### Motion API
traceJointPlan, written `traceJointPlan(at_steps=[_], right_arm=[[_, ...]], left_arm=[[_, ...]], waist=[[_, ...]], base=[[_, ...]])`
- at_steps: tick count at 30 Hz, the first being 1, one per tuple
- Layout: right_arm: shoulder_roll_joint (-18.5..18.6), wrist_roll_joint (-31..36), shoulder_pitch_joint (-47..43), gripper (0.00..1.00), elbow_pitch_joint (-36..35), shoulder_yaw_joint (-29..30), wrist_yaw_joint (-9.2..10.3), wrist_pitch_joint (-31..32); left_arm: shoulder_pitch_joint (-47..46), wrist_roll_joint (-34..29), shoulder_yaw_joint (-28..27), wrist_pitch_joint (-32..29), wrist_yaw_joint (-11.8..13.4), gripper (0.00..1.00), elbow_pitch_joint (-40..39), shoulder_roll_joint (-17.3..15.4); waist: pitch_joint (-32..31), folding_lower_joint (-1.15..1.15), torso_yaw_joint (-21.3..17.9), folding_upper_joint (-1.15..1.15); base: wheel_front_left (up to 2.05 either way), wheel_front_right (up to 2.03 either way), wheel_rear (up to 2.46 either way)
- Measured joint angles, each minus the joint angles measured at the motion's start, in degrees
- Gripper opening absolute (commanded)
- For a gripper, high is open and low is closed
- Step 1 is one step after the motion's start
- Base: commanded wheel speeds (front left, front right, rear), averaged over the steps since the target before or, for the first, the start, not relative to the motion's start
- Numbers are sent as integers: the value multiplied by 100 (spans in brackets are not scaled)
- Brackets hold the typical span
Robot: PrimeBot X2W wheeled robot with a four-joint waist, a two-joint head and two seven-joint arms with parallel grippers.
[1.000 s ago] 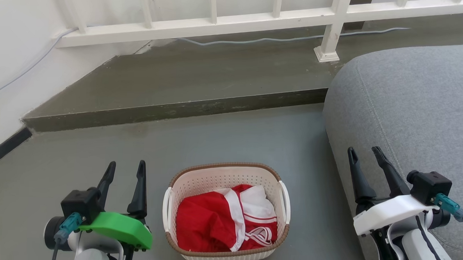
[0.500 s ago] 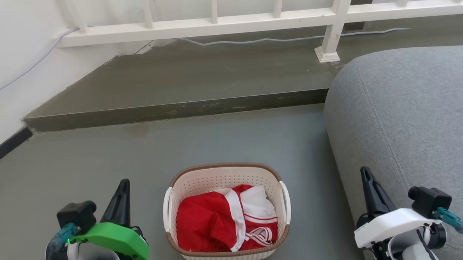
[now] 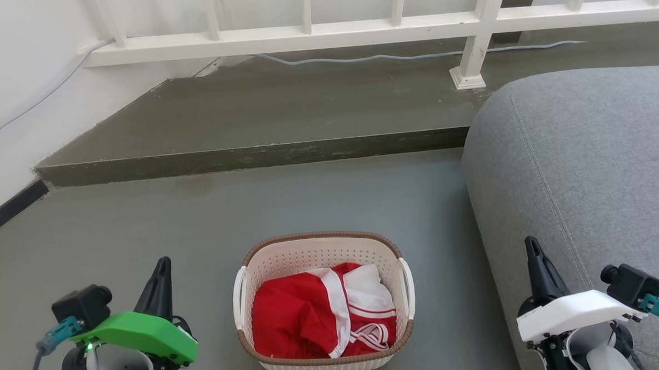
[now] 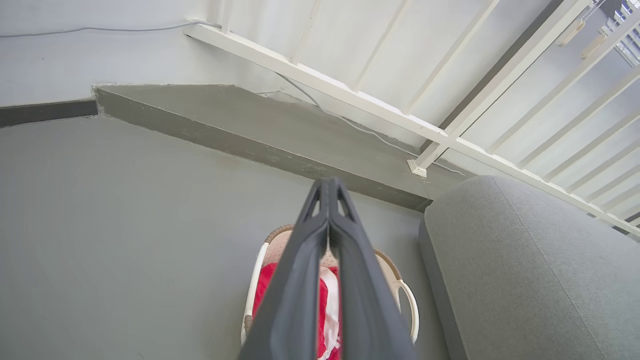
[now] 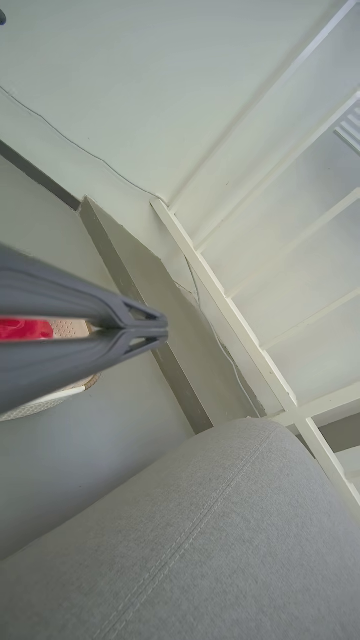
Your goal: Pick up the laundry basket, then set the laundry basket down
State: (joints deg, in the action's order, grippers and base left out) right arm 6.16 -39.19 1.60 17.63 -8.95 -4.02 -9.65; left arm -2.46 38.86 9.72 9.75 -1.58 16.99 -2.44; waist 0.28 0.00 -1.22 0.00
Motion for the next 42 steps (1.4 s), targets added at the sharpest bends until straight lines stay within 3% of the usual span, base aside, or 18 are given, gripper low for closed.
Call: traceJointPlan(at_steps=[42], right_arm=[[-214,-2765,66,0,-53,880,-152,846]], left_arm=[[-11,2792,-746,-855,-297,0,-45,7]], waist=[[-7,0,65,0]], base=[[0,0,0]])
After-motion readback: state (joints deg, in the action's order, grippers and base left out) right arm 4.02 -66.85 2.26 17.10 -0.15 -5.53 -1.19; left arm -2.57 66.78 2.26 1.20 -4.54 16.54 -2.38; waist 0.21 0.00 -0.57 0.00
